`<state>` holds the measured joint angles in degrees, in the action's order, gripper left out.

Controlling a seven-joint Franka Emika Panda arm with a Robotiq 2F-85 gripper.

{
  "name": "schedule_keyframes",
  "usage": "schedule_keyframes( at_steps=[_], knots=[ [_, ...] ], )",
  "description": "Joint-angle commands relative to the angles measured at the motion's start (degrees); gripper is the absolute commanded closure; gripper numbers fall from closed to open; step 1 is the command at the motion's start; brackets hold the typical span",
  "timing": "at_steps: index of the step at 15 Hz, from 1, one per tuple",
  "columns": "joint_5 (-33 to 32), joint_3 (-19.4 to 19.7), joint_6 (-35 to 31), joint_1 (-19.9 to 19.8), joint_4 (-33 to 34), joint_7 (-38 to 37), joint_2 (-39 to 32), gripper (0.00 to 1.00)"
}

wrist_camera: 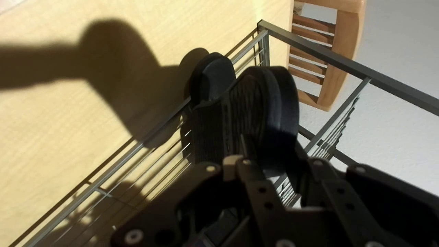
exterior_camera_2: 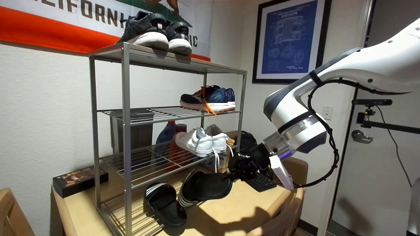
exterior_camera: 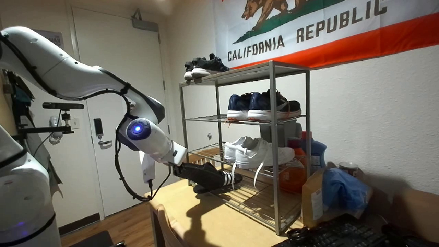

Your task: Remove the right slide sandal from the bottom shelf and place it on the topmost shelf of the shoe rack

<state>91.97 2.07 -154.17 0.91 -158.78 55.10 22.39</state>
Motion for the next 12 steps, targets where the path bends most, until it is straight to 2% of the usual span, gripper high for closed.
schedule_keyframes(
  at_steps=[1, 8, 12],
  knots=[
    [1.6, -0.4, -0.7, 0.9, -0.5, 0.1, 3.1, 0.93],
    [-0.1, -0.9, -1.7, 1.6, -0.5, -2.4, 5.0, 0.93],
    [-5.5, -1.6, -2.9, 1.0, -0.6, -7.2, 6.8, 0.93]
  ],
)
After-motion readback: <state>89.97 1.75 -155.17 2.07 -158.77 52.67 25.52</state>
